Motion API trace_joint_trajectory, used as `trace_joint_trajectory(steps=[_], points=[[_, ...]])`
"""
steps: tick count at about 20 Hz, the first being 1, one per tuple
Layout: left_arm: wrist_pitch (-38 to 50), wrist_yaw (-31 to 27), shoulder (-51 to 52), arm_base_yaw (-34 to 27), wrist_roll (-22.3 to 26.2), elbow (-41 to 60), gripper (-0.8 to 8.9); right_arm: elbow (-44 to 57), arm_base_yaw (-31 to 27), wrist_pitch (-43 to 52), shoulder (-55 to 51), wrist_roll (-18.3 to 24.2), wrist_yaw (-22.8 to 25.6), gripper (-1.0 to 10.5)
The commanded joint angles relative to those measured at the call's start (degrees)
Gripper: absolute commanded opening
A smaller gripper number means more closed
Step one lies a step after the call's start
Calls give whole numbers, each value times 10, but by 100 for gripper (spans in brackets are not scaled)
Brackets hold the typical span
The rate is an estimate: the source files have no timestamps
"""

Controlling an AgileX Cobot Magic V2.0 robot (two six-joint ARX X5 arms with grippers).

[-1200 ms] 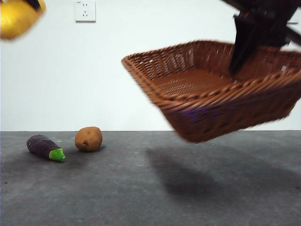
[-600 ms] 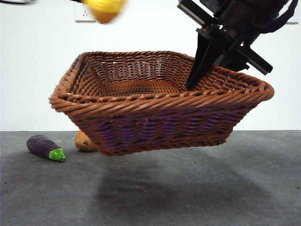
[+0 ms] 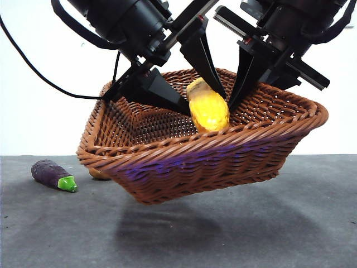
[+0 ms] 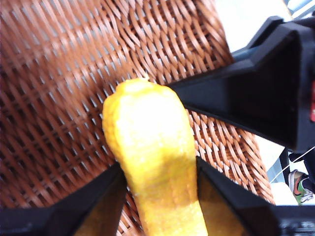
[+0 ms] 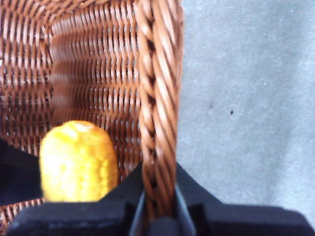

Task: Help me put the vegetables on the table into the basket

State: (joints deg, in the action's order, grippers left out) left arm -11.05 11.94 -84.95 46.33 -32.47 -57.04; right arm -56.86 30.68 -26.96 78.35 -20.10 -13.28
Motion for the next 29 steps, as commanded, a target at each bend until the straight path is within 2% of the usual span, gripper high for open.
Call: trace_joint_trajectory(steps=[1,3,4,8,11,14,18,21,23,25,29], points=[[-1,1,-5,7,-16,1,70,1,1,26,-1,-6,-8,-12],[-11,1,-5,10,-16,1,351,1,0,33,-1,-6,-8,-12],[-23,1,-5,10,-16,1,424,1,0,34,-1,-5,-8,-12],[-41,1,-4,9,-9,1,421,1,0,31,-1,5,-5,-12],[-47,5,14,8,7,-2,421,1,-1,30,-1,9,14,-12],[-73,2,64,-12,26,-2,421,1,-33,29,-1,10,10,-12],[-121,-32,149,-79,54,-2,421,0,-98,29,-1,20,-25,-12],[-153,-45,177,-165,69,-13,422,-6,-143,13,-2,39,-45,-12],[-183,-45,156,-225,111,-47,422,-11,-162,10,-3,48,-60,-12],[-214,-46,104,-258,153,-108,423,-16,-171,9,-3,55,-68,-12],[-309,-76,-57,-290,214,-270,423,-33,-172,-16,-3,78,-74,-12]])
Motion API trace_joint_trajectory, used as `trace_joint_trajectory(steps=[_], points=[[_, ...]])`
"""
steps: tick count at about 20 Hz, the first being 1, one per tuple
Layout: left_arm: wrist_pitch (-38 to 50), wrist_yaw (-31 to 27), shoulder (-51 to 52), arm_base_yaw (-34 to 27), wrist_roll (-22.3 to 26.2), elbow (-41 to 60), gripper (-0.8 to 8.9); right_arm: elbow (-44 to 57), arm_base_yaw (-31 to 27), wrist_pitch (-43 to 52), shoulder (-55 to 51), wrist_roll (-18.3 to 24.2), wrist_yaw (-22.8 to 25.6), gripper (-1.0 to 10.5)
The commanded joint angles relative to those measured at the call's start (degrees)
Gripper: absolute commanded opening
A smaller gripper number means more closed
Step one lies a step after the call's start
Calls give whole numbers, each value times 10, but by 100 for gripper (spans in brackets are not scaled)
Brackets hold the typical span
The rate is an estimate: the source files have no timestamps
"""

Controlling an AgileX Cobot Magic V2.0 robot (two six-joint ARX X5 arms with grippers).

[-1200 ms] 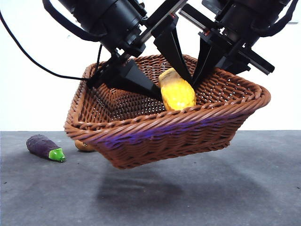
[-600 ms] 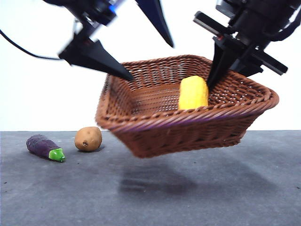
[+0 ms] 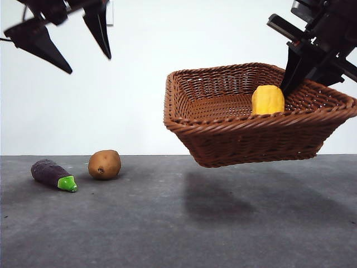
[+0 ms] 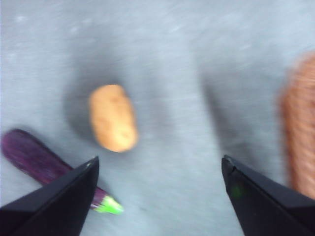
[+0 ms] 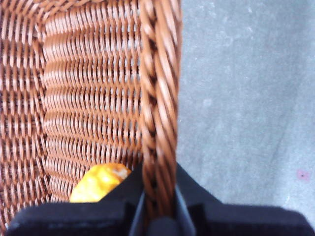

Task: Help me put the vegetables on the table into the basket

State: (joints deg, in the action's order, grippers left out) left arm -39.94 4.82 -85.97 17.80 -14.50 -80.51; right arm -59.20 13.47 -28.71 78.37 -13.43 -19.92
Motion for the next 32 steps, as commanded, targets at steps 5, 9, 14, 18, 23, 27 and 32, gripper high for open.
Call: trace_joint_trajectory(steps=[5,9,14,18,23,27,32], points=[[-85,-43,-236,-15,73,-205,423,-25,0,-21,-26,22,-12,-12],[-98,-47,-332,-21,73,-257,441,-27,0,-33,-60,32,-11,-12],[-95,-44,-383,-21,73,-259,442,-27,0,-39,-73,47,-11,-12],[-80,-44,-402,-21,71,-259,441,-27,0,-44,-73,51,-11,-12],[-79,-45,-419,-21,52,-259,440,-27,0,-44,-73,52,-11,-12],[-79,-44,-420,-21,50,-259,146,-27,0,-44,-73,52,-11,-12],[-75,-11,-420,-21,43,-259,-8,-27,0,-47,-73,52,-11,-12]])
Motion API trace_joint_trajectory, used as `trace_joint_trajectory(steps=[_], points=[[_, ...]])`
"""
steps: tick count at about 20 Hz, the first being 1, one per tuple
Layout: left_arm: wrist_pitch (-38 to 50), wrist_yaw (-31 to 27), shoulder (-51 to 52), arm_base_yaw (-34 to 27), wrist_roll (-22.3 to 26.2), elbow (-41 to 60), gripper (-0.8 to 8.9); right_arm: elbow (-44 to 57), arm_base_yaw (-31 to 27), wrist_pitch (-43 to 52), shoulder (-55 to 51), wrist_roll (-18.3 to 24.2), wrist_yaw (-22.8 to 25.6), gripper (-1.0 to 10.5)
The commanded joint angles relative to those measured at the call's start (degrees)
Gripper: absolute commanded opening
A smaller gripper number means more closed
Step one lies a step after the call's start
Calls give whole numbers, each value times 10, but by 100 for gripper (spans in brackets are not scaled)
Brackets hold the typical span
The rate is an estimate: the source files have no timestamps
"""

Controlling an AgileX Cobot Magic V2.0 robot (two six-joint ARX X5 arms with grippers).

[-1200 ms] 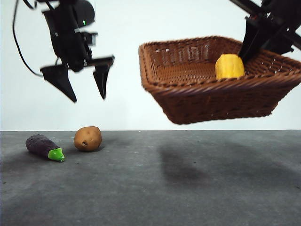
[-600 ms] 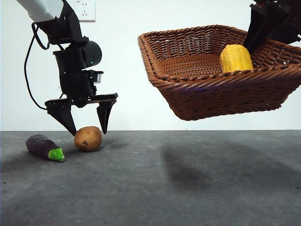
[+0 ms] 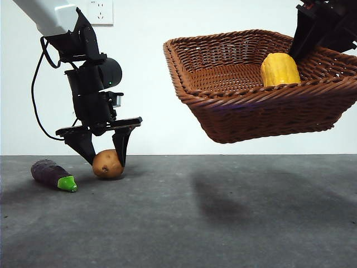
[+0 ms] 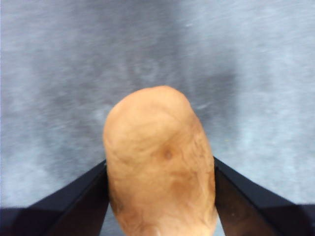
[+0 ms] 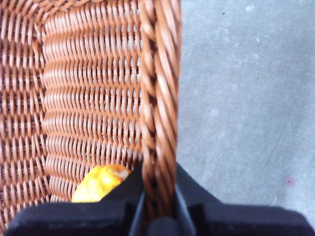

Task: Help me put the vegetables on the table into the basket

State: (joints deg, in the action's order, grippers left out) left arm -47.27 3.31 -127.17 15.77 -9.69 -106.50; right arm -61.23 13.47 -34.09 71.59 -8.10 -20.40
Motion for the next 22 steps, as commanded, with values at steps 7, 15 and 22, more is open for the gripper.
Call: trace_joint_trajectory(steps=[7,15,22], points=[[-34,30,113,-17,60,1,-8,-6,0,-9,21,-2,24,-12],[-96,106,368,3,144,58,-7,-2,1,2,77,-33,-3,-12],[67,101,595,180,77,394,-7,17,54,49,87,-81,-6,-12]])
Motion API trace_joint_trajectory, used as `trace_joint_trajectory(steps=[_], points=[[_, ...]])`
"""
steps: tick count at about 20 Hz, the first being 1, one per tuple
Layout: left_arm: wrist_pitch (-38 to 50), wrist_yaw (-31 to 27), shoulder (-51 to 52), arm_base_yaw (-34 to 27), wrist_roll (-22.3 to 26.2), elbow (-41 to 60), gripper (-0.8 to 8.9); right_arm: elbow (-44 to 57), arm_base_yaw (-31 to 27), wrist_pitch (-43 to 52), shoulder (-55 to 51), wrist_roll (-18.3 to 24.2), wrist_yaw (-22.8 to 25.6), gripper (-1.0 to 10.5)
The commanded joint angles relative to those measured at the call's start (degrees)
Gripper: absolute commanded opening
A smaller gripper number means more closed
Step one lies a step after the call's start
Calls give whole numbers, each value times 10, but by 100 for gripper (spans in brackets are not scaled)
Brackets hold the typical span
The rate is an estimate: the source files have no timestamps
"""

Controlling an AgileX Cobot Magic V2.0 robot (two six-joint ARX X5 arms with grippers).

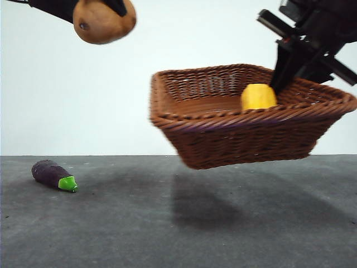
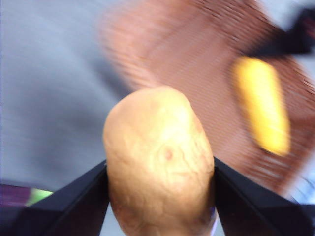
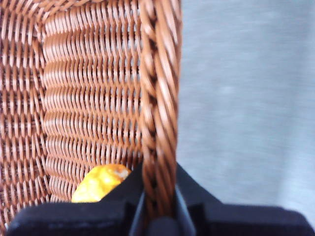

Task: Help me put the vegetables on the table into the basket

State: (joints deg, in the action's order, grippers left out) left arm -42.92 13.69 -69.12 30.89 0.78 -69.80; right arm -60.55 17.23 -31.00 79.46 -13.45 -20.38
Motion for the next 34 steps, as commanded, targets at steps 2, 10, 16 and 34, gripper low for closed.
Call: trace_joint_trajectory(steps=[2,10,16,34], points=[[40,-26,24,93,-48,43,-7,17,49,36,24,-44,-6,-12],[30,-148,-69,178,-37,43,-8,17,117,79,51,-75,4,-12],[25,-147,-174,179,-59,43,-6,17,117,80,51,-73,4,-12],[-26,-158,-59,100,-99,30,471,17,112,86,51,-53,4,-12]])
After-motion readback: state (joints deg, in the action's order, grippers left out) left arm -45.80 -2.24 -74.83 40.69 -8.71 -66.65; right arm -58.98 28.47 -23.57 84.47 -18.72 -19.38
